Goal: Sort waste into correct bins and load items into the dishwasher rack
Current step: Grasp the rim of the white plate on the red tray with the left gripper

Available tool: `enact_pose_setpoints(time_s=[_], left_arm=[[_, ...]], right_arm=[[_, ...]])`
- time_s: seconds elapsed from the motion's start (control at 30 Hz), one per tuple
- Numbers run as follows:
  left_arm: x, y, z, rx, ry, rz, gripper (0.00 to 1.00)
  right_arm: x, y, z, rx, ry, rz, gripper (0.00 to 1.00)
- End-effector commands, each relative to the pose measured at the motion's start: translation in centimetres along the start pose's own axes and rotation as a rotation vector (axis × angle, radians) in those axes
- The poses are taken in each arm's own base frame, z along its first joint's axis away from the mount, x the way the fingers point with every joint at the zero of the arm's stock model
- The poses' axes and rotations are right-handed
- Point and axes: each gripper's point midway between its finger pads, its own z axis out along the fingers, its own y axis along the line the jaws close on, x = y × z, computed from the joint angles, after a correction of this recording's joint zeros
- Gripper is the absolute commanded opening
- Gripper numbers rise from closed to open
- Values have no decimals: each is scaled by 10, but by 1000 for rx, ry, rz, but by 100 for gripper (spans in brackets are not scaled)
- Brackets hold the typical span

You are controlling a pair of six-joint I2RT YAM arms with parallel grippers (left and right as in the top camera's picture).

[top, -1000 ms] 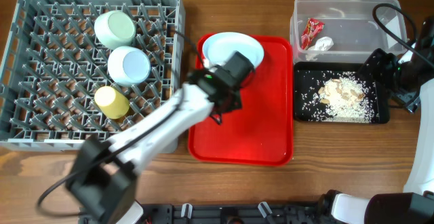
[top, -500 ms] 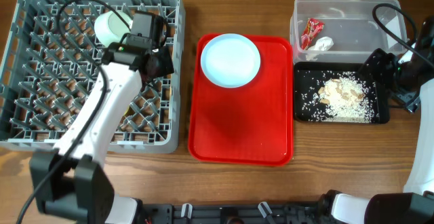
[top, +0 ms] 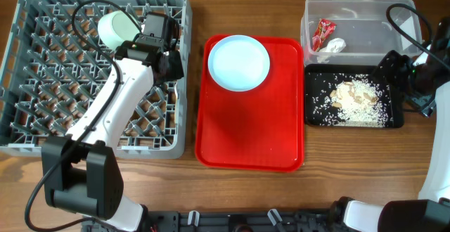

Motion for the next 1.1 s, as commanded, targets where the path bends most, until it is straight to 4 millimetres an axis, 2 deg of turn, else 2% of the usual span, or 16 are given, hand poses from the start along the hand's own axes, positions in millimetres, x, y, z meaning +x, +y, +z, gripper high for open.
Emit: enact_pose_setpoints(time_s=[0.0, 0.1, 0.23, 0.37, 0.43, 0.57, 0.7, 0.77, 0.87, 0.9, 1.07], left_arm=[[-5, -31, -18, 128, -41, 29, 45], [-9, -84, -39, 301, -113, 150, 54], [7, -148, -42, 391, -179, 379, 54], [30, -195, -20, 434, -185, 517, 55], [43, -209, -4, 439, -168, 567, 56], [71, -225, 37, 425, -109, 654, 62], [88, -217, 69, 377, -40, 670, 62], [99, -211, 76, 358, 6, 678, 54], [113, -209, 75, 345, 48, 700, 33], [117, -212, 74, 349, 52, 712, 20], [131, -226, 68, 367, 47, 752, 4]], right_arm=[[1, 2, 4, -6, 14, -13, 100], [1, 2, 4, -6, 13, -13, 100], [0, 2, 4, -6, 13, -13, 100], [0, 2, 4, -6, 13, -13, 100], [1, 2, 4, -6, 14, -13, 100], [3, 1, 6, -3, 22, -13, 100], [2, 1, 6, -4, 19, -13, 100], [2, 1, 6, -4, 19, -13, 100], [2, 1, 6, -4, 19, -13, 100], [2, 1, 6, -4, 19, -14, 100], [2, 1, 6, -4, 20, -13, 100]])
